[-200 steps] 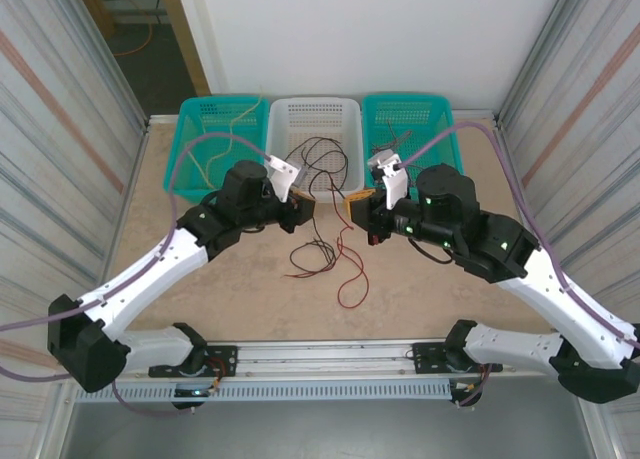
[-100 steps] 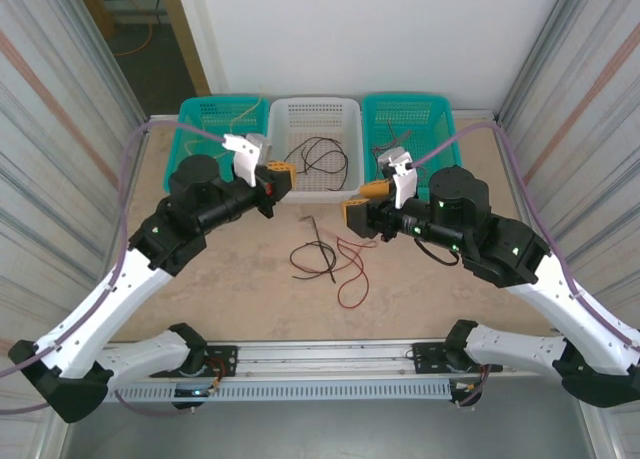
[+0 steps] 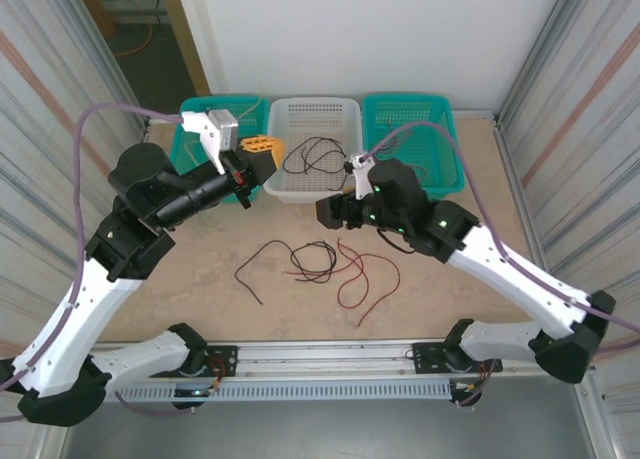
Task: Untangle the cables
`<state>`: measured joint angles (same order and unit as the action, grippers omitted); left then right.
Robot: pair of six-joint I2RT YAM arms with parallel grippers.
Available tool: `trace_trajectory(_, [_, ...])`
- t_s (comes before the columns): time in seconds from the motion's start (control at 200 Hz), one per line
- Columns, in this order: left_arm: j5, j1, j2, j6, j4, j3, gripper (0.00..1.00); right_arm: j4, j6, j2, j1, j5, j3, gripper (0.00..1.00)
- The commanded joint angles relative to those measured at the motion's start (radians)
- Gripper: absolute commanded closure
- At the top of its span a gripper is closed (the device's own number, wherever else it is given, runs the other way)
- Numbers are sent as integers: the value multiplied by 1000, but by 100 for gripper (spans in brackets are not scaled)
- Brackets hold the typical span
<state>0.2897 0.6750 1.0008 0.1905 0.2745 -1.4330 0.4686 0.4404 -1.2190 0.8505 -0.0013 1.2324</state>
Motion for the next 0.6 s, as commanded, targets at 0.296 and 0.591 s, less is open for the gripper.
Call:
trace_trajectory(0.296, [-339, -107, 128, 232, 464, 204, 64, 149, 126, -375, -13, -4, -35, 43])
trace_trajectory(0.591, [-340, -293, 107, 481, 611, 517, 53, 182, 146, -513, -3, 47, 18, 50])
